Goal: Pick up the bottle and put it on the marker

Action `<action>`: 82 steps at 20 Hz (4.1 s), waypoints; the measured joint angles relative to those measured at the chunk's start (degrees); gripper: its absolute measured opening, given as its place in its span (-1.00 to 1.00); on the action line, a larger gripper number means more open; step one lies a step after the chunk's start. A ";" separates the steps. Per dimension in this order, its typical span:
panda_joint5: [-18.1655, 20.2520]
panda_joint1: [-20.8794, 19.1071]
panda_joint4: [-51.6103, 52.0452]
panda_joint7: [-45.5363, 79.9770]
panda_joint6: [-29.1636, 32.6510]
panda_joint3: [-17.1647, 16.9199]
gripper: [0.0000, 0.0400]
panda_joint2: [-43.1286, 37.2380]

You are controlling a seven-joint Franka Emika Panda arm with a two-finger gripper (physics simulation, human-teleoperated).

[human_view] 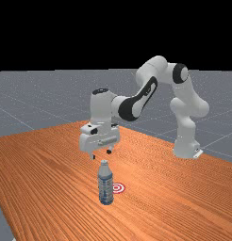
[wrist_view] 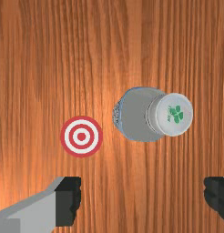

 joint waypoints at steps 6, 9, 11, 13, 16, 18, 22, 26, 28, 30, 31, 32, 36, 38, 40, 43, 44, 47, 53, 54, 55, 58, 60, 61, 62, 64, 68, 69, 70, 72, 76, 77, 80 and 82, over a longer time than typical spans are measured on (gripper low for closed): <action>-0.76 -0.28 -0.69 -5.10 1.14 1.24 1.00 0.04; -0.92 0.87 -0.55 -3.42 1.09 1.43 1.00 0.13; -0.56 1.67 -0.85 0.50 1.64 0.80 1.00 0.12; -0.85 1.84 -0.71 0.73 1.55 0.66 1.00 0.36; -0.91 1.88 -0.78 0.78 1.74 0.63 1.00 0.51; -0.91 1.60 -0.75 -1.20 1.74 1.17 1.00 0.56; -0.95 2.24 -0.63 0.00 1.68 1.20 1.00 0.63; -0.81 2.45 -0.56 1.15 1.49 1.00 1.00 0.52; -0.82 2.43 -0.52 1.11 1.32 1.00 1.00 0.43; -0.87 2.39 -0.95 0.82 1.87 1.05 1.00 0.13; -0.87 2.39 -0.95 0.82 1.84 1.05 1.00 0.07; -0.89 2.33 -0.52 0.42 1.26 1.14 1.00 0.25; -1.48 2.62 -0.18 -2.31 1.12 2.04 1.00 0.46; -1.17 3.50 0.65 1.20 0.23 1.59 1.00 0.93; -1.15 3.66 -0.10 1.91 1.41 1.46 1.00 0.85; -1.08 3.56 -0.20 2.00 1.43 1.38 1.00 0.85; -1.04 3.51 -0.24 2.11 1.44 1.32 1.00 0.83; -0.76 3.21 -0.44 3.08 1.52 0.89 1.00 0.71; -0.92 2.61 -0.41 0.86 1.72 1.17 1.00 1.02; -0.90 2.61 0.00 0.84 1.25 1.18 1.00 1.33; -0.90 2.61 -0.05 0.84 1.37 1.18 1.00 1.42; -0.99 2.50 -0.75 0.16 2.07 1.31 1.00 1.03; 0.92 1.62 -0.81 -0.64 2.09 2.17 -0.15 0.89; 0.57 1.79 -0.77 -0.37 2.10 1.97 -0.17 0.85; 0.53 1.79 -0.71 -0.33 2.14 1.94 -0.18 0.80; -0.50 2.42 -0.59 1.08 2.04 1.25 -0.22 0.76; 0.31 2.80 -0.80 7.05 1.98 -0.22 -0.21 0.60; 0.75 2.71 -0.89 9.34 1.98 -0.90 -0.21 0.54; 0.98 2.19 -0.96 9.49 1.97 -1.22 -0.22 0.50; 1.01 0.88 -0.98 6.89 1.92 -1.22 -0.22 0.46; 0.29 -0.63 2.35 0.09 -4.74 -0.19 -0.22 1.71; 0.28 -0.64 0.68 0.10 -4.37 -0.20 -0.22 0.63; 0.29 -0.66 -6.10 0.10 -0.81 -0.21 -0.22 -3.24; 1.76 -1.36 -10.58 -1.10 3.29 0.41 -0.22 -5.61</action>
